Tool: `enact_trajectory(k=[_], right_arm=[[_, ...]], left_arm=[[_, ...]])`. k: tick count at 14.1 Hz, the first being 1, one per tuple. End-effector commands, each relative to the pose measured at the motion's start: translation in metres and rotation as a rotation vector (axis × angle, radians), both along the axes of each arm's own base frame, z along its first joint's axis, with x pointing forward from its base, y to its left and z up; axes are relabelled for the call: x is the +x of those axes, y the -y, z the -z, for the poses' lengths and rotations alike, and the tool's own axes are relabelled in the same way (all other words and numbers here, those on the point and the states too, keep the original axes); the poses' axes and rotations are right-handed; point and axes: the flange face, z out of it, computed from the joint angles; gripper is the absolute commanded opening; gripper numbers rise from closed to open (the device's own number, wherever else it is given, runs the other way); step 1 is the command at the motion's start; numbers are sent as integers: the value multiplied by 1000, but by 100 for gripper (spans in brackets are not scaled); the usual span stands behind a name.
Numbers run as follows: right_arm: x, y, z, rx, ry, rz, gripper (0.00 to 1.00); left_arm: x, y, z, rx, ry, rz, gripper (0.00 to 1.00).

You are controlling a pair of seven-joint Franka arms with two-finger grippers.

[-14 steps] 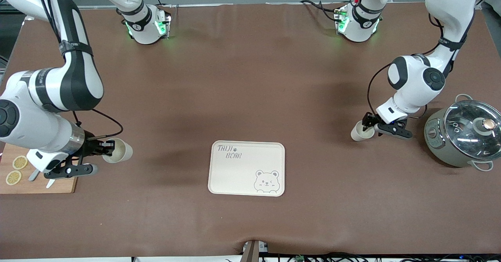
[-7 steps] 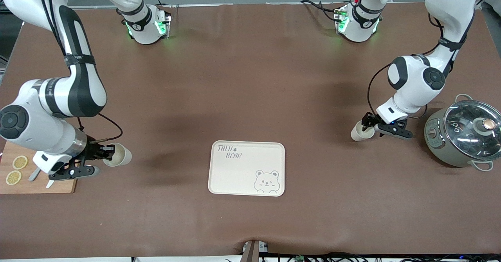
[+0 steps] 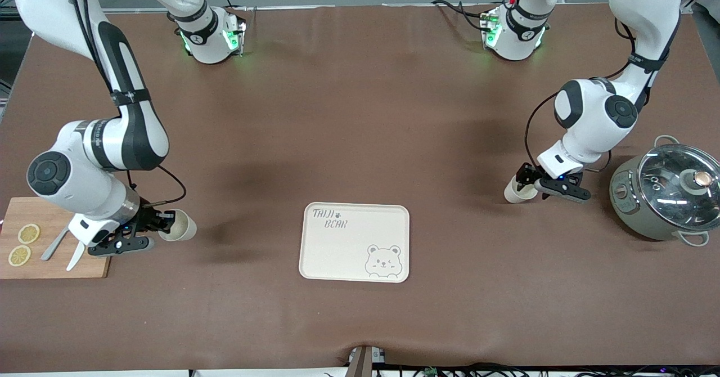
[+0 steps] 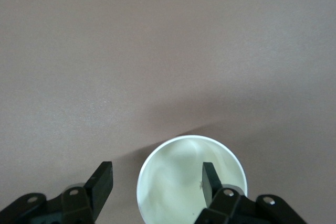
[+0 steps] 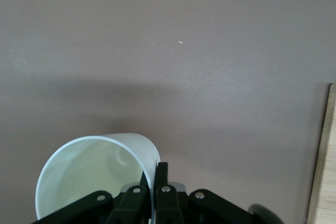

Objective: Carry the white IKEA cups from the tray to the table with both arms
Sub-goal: 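Lower the cups onto the table with both grippers, then open the left gripper to release the cup and raise it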

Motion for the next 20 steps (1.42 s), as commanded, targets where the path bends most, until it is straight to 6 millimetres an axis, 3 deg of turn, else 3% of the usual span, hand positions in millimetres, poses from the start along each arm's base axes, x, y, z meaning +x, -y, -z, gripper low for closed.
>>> enact_trajectory(k=[1,4,5,6,11,17,20], right_arm=[[-10,13,0,-2,20,-14,0],[-11,14,7,-1,28,-12,0],[-11,14,7,-1,34,-12,0],[-10,14,8,-1,40,-14,0],[-5,15,21,-3,70,-11,0],[-2,11,40,-4,86,-17,0],[0,11,51,-5,97,-17,0]], left_arm=[[1,0,-26,-2,-20,-7,77],[10,0,-50,2,-44,3,84],[14,-1,-55,0,-61,5,98],[19,-2,-61,-2,-61,1,100],[32,-4,-72,-21,-46,-80,100],[64,2,-94,-54,-32,-175,100],[80,39,-99,-84,-41,-229,100]])
